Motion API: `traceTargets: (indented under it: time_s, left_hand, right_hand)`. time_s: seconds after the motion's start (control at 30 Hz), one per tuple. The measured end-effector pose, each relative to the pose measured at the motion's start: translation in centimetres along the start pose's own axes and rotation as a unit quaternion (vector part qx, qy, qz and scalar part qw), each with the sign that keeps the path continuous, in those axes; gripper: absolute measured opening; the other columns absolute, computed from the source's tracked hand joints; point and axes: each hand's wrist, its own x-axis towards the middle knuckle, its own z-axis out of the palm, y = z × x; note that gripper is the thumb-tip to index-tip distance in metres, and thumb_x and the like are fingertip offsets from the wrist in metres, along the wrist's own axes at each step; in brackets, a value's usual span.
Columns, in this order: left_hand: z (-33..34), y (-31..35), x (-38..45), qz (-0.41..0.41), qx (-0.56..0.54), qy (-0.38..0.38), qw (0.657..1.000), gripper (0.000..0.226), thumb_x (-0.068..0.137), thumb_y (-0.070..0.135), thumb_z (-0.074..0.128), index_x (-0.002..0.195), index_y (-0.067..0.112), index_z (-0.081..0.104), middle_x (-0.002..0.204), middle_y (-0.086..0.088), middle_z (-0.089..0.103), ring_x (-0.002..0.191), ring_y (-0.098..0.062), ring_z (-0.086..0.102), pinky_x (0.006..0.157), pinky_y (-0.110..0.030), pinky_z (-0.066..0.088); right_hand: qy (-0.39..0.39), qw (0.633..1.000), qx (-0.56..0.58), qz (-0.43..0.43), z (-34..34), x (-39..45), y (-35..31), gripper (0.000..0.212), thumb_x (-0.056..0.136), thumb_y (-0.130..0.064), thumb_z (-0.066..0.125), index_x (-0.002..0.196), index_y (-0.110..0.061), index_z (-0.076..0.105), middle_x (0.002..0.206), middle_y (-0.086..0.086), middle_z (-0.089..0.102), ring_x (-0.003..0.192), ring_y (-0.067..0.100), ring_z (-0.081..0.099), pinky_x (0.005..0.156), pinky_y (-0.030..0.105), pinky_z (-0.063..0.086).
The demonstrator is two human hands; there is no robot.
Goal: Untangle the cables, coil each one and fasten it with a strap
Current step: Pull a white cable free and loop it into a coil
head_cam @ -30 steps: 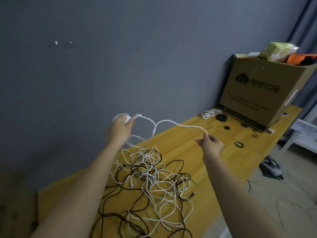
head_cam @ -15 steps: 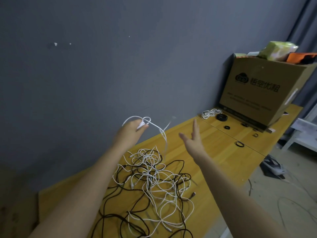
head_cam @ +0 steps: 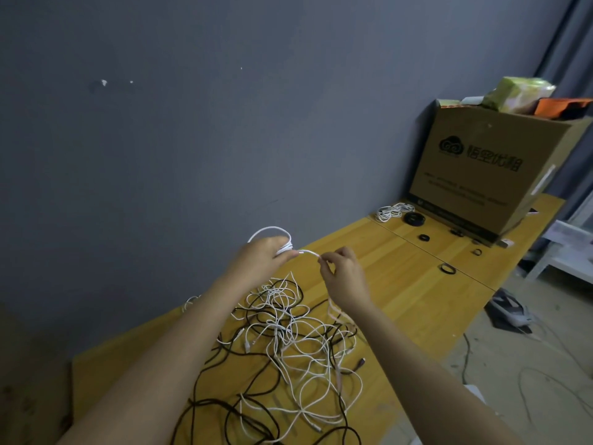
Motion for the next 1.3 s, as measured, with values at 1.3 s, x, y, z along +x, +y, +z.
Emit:
traceTargets:
  time_s: [1.3]
  left_hand:
    - [-0.7, 1.4, 1.6, -0.109, -0.326, 0.122, 0.931, 0.031, 0.100, 0.036, 0.044, 0.079, 0.014, 0.050, 0.055, 0.003, 0.041, 0.042, -0.008, 0.038, 0.051, -0.026, 0.031]
  right_hand:
    - [-0.096, 0.963, 0.247, 0.045, -0.2, -1.6, 0.4, 0.016, 0.101, -0.022, 0.044, 0.098, -0.013, 0.056, 0.068, -0.002, 0.047, 0.058, 0.009, 0.041, 0.056, 0.027, 0.035]
